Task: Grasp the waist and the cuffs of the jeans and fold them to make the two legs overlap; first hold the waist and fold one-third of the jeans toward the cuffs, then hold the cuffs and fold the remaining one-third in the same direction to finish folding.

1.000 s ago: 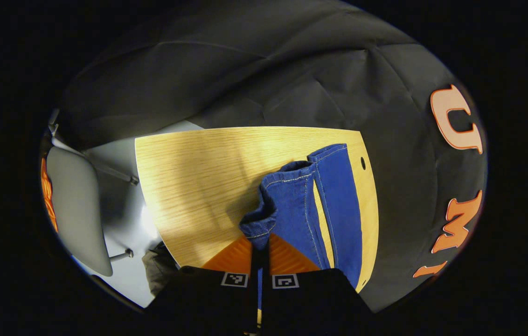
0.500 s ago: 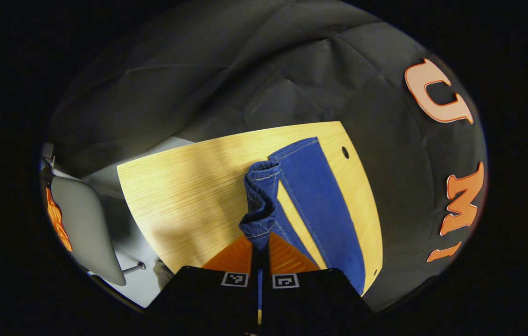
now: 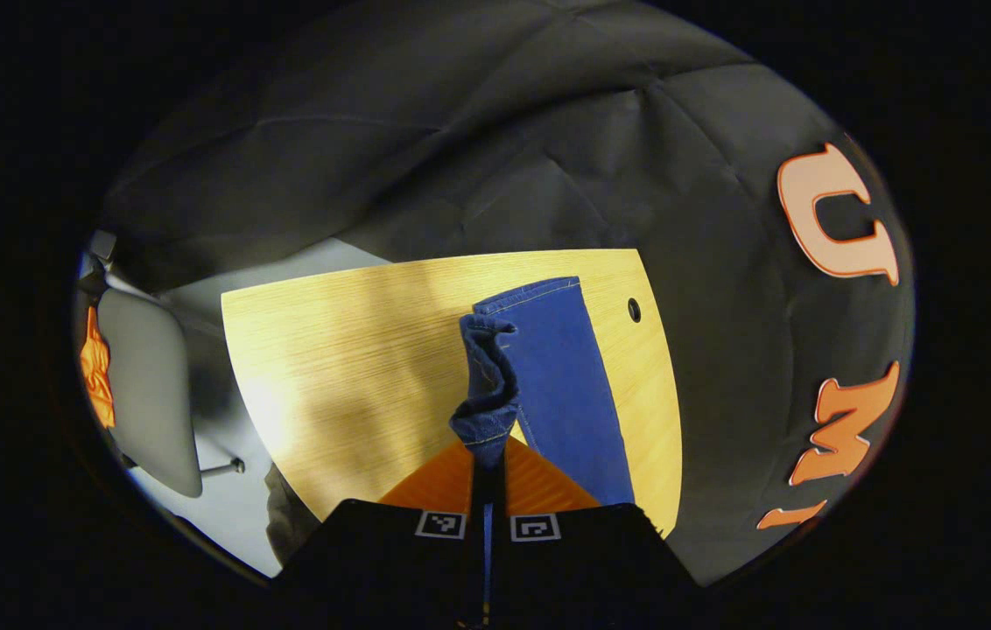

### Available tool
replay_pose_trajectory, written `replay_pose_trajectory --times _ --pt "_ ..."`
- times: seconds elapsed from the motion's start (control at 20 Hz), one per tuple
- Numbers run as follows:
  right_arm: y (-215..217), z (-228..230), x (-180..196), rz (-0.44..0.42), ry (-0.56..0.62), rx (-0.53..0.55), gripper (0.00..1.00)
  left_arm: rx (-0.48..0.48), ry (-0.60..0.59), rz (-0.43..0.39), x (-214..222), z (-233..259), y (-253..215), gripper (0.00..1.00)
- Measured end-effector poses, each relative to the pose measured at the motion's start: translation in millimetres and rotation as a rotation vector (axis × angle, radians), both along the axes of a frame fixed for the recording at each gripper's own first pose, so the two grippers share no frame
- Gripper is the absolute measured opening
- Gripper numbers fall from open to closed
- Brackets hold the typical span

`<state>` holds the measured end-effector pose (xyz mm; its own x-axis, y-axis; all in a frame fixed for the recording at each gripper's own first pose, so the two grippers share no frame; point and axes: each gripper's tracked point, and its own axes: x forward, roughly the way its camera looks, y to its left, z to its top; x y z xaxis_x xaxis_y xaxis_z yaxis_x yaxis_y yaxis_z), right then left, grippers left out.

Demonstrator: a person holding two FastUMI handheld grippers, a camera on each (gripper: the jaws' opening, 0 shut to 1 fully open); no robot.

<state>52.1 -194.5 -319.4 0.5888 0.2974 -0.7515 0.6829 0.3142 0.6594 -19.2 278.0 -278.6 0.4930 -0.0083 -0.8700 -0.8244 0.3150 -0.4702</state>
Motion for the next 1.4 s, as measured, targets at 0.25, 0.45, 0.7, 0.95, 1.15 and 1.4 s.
replay_pose_trajectory --times 0.25,0.45,0.7,0.95,1.15,1.4 --pt "8.8 25.9 44.7 -0.037 -0.001 0.022 0.07 -0.052 0.106 -0.058 51.5 -1.8 10.9 0.04" --pt "4.2 39.1 93.3 -0.092 0.043 0.025 0.07 -0.085 0.129 -0.077 116.3 -9.3 24.4 0.04" --pt "12.6 27.1 157.6 -0.099 0.151 0.021 0.06 -0.124 0.220 -0.078 170.0 -44.8 37.6 0.05" --pt "27.3 3.7 208.9 -0.079 0.233 0.000 0.07 -0.114 0.296 -0.224 194.3 -67.2 31.5 0.05" --pt "39.4 6.2 235.8 -0.037 0.188 0.011 0.06 0.085 0.254 -0.516 225.7 -63.8 33.4 0.04" --pt "40.3 32.7 233.3 0.094 0.054 -0.084 0.51 0.533 0.209 -0.794 270.7 -32.2 51.1 0.77"
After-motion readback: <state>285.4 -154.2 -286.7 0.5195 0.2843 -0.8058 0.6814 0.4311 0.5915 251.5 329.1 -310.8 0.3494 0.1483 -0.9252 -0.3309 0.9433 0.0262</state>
